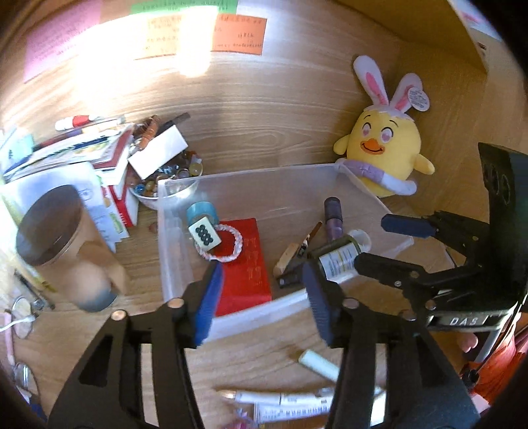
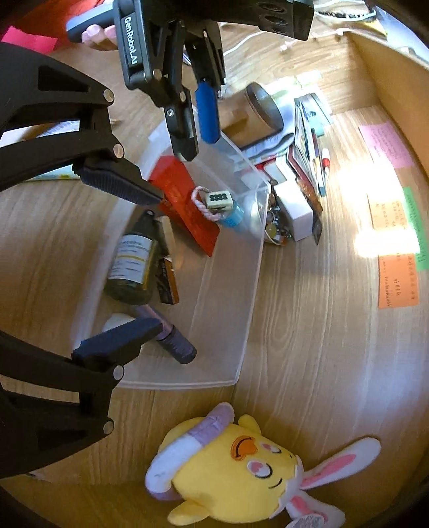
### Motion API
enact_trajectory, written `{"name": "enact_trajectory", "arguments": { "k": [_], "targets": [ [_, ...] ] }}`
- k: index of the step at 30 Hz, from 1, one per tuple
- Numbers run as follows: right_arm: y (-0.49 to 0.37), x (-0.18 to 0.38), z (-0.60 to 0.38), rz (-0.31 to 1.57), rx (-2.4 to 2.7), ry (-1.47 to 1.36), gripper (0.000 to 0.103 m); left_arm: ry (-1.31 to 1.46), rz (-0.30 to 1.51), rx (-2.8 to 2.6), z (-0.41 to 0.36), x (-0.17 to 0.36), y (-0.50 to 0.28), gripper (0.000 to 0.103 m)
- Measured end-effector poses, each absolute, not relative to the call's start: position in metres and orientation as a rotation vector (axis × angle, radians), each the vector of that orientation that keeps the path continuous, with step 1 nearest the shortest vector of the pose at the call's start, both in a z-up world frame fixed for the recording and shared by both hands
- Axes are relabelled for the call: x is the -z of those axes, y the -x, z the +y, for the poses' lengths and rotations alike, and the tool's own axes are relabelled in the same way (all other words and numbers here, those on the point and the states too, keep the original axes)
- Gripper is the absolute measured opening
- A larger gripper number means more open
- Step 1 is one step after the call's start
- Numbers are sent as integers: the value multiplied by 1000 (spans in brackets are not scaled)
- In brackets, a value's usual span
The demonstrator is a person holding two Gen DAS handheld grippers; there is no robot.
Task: Organize objects
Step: 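Move both open tools back over the remaining items on the desk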
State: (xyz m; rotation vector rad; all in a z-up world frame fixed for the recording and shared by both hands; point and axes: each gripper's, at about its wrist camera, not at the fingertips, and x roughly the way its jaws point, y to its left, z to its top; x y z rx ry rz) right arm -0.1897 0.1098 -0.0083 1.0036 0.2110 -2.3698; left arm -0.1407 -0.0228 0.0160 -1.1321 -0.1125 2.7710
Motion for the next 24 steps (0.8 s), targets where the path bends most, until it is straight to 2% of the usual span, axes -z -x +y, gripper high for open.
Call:
{"name": "enact_trajectory", "arguments": {
  "k": [7, 15, 24],
  "targets": [
    [161, 11, 117, 211, 2354, -993, 69, 1132, -86, -2793, -24, -10, 103, 71],
    [131, 30, 113, 286, 2345, -1011, 71, 1215, -83, -2802, -33, 14, 69, 72],
    [110, 51, 111, 345, 2311, -1080, 72, 1312, -158, -2795, -55, 45, 38, 72]
  ]
}}
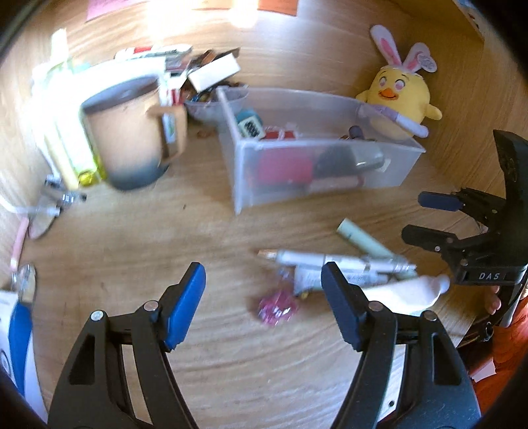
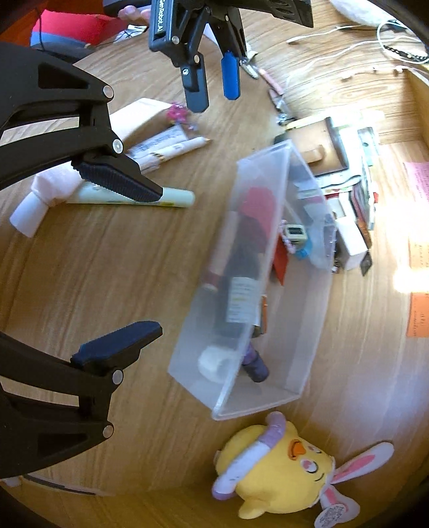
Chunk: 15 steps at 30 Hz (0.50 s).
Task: Organize objects
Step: 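Move both open tools back over the remaining items on the desk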
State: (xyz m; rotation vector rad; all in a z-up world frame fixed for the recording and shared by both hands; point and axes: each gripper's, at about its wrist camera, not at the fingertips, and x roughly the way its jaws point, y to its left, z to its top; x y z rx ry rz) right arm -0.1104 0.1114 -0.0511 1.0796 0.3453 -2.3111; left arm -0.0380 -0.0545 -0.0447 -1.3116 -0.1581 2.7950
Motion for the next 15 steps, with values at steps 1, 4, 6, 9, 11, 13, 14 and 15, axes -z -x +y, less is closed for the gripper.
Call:
{"name": "enact_trajectory", "arguments": {
  "k": [1, 4, 6, 9, 11, 13, 14, 15],
  "targets": [
    [110, 53, 112, 349, 2309, -1088, 72, 1315, -169, -2793, -56, 47, 37, 72],
    [110, 60, 111, 377, 2306, -1113, 72, 1334, -195, -2788, -60, 55, 31, 71],
    [112, 63, 110, 379, 2289, -1135, 72, 1346, -203, -2775, -61, 59, 29, 66],
    [115, 67, 106, 370, 2261, -1153, 72, 1358, -173, -2770, -58, 64, 25, 60],
    [116, 67, 103, 371, 2247, -1152, 72, 1352, -144, -2776, -55, 66, 23, 59],
    [119, 67, 98, 369, 2228, -1158, 72, 1348, -121, -2779, -52, 67, 23, 58],
    [120, 67, 96, 366, 2219, -1162, 72, 1341, -113, -2778, -50, 67, 22, 57],
    [122, 67, 94, 365, 2209, -1167, 72, 1337, -108, -2779, -49, 67, 22, 56]
  ]
}}
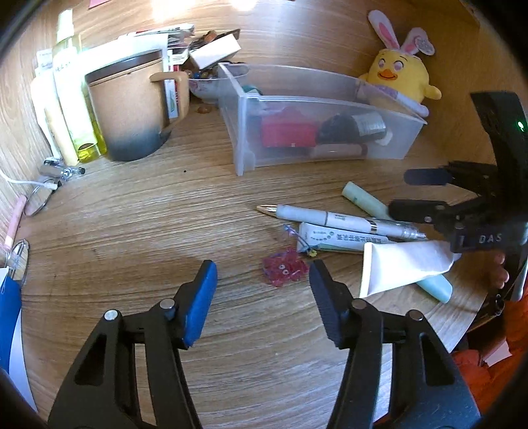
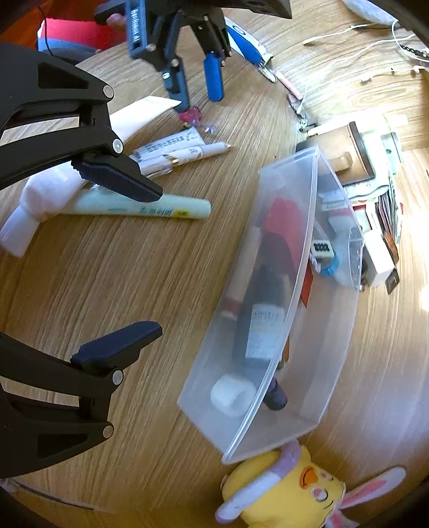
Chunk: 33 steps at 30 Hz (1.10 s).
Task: Organize objects
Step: 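Move both open tools back over the remaining items on the desk, then grasp the pale green marker with the right tool while the left tool grasps the pink clip, then carry the pale green marker and pink clip into the clear box and release both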
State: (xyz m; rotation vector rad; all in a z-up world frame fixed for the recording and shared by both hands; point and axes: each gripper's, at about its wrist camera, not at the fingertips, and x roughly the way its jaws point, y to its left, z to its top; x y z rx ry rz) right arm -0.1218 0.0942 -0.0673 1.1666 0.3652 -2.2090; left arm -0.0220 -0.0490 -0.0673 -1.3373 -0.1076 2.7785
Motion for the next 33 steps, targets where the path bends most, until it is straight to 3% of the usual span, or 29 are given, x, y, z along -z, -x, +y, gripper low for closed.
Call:
{"name": "enact_trajectory", "arguments": {
  "k": [7, 11, 13, 18, 23, 33],
  "targets": [
    [123, 79, 71, 425, 2175, -1174, 72, 1318, -26, -2838, -41, 69, 24, 33],
    [120, 83, 67, 455, 2180, -1158, 69, 1303, -24, -2847, -41, 69, 26, 30],
    [118, 82, 67, 459, 2184, -1142, 61, 1297, -35, -2848, -41, 69, 27, 27],
    [117, 80, 67, 453, 2175, -1119, 28, 1267, -9, -2867, -37, 71, 27, 24],
    [119, 79, 72, 428, 2188, -1126, 14, 1265, -37, -2876, -39, 69, 26, 24],
    [128, 67, 93, 300, 2260, -1100, 14, 1154, -75, -2928, -47, 38, 27, 24]
  ]
}}
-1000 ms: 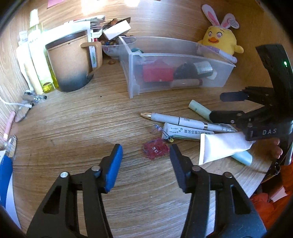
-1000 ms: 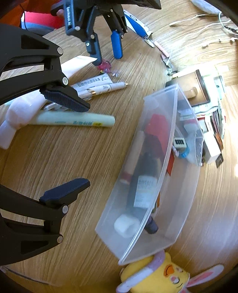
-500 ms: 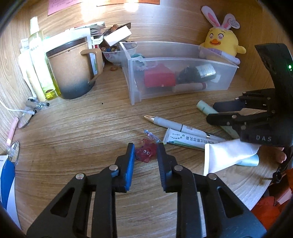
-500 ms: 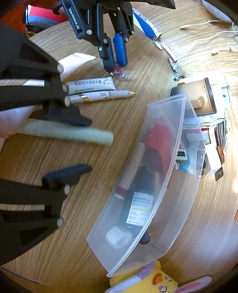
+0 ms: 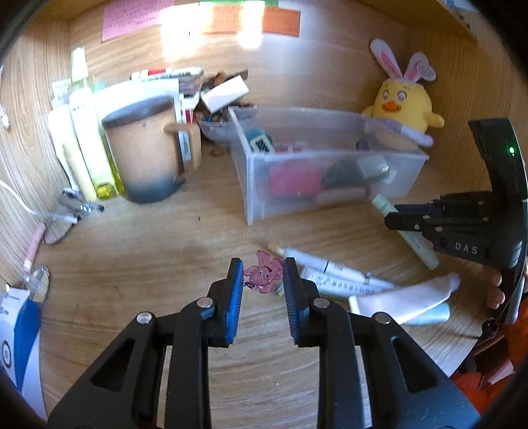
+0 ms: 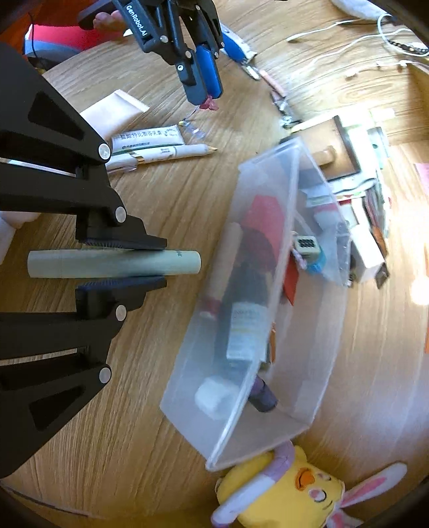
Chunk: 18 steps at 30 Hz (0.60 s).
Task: Organize objects
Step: 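Carry the pale green marker and pink clip into the clear box and release both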
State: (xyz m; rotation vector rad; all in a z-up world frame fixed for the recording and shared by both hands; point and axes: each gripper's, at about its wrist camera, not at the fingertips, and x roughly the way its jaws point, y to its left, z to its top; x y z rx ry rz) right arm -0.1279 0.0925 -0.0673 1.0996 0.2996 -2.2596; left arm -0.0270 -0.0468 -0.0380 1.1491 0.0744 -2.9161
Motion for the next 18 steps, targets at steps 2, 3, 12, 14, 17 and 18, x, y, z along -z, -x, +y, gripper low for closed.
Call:
{"name": "enact_trajectory", "arguments": {
  "k": [2, 3, 12, 14, 17, 18],
  "targets": [
    [127, 61, 98, 282, 2273, -1078, 14, -1118, 76, 2935, -45, 29, 29, 24],
    [127, 57, 101, 271, 2281, -1067, 14, -1104, 74, 2944, -44, 25, 30, 24],
    [124, 28, 120, 184, 2346, -979, 14, -959, 79, 3023, -32, -9, 39, 24],
    [123, 22, 125, 163, 2359, -958, 14, -938, 89, 3037, -30, -15, 42, 24],
    [123, 13, 130, 128, 2374, -924, 14, -912, 97, 3056, -28, -24, 45, 24],
    [122, 10, 132, 119, 2376, -916, 14, -905, 100, 3061, -27, -26, 46, 24]
  ]
}}
